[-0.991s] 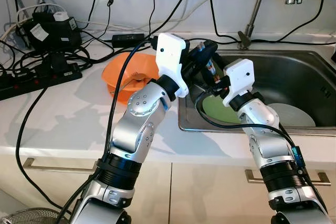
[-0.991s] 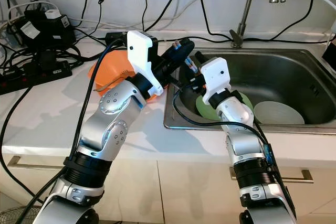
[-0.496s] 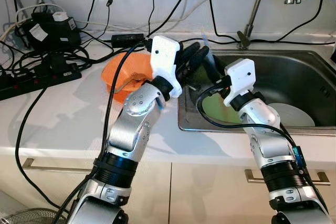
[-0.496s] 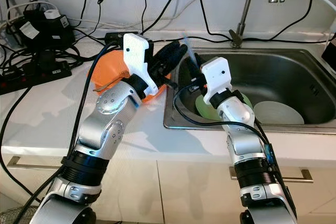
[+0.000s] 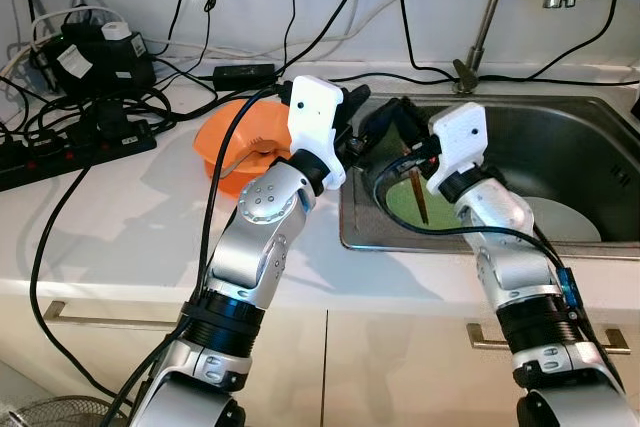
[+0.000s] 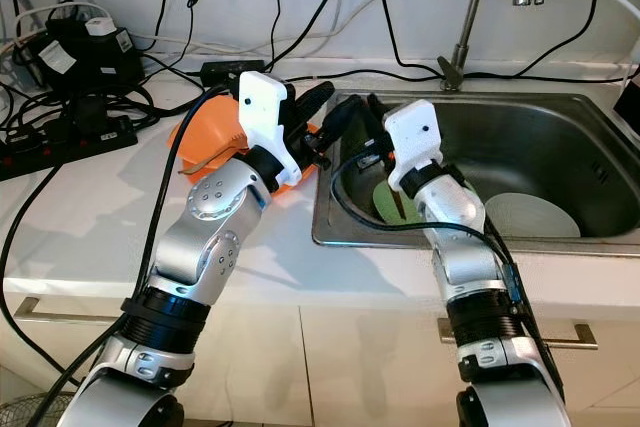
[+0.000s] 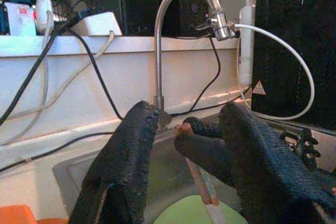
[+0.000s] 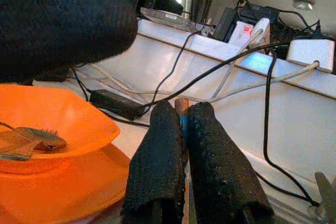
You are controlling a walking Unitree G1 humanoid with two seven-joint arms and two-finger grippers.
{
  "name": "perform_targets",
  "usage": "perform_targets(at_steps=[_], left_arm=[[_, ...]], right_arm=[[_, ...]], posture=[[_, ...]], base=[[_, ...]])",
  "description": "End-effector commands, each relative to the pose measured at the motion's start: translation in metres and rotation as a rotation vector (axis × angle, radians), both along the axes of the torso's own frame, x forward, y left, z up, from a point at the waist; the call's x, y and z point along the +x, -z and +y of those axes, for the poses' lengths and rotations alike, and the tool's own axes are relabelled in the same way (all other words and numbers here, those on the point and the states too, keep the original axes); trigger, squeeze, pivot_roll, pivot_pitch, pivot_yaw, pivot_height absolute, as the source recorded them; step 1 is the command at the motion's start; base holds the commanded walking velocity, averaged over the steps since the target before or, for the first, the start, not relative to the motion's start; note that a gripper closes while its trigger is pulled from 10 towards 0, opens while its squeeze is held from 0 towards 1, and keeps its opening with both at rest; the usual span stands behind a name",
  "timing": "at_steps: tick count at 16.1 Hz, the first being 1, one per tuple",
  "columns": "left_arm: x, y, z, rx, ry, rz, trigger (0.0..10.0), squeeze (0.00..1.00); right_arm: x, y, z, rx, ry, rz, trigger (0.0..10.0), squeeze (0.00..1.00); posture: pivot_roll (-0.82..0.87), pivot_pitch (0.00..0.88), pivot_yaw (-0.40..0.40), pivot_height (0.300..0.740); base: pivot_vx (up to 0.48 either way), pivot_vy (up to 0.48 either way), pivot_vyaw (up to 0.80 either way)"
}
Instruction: Kitchen organization
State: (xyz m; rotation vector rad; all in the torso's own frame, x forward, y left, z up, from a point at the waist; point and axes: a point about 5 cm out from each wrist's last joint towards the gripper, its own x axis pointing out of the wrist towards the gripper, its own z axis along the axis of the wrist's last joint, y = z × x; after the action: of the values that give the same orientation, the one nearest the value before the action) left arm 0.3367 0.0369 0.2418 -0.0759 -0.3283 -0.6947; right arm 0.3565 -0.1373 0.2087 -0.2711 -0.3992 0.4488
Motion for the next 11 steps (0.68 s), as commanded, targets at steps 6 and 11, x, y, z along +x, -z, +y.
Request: perform_targets(at_steps=[6,11], left_arm=[[0.002,0.009,0.012,0.03,-0.03,-0.006,10.0,0.0],[-0.002,0.035,0.029,0.081,-0.06,0.057,10.0,0.0]], right_arm=[[0.011,-0.013,-0.023,-0.006,0.102,-0.048,0.0,0.0],[0.024,-0.024,-0.04,0.009,0.205,-0.058,8.2,0.0]], posture=[[-0.02,0.0,0.026,0.74],[-0.01,0.0,0.019,0.74]], base=[[0.0,0.0,0.0],[0.0,0.0,0.0]])
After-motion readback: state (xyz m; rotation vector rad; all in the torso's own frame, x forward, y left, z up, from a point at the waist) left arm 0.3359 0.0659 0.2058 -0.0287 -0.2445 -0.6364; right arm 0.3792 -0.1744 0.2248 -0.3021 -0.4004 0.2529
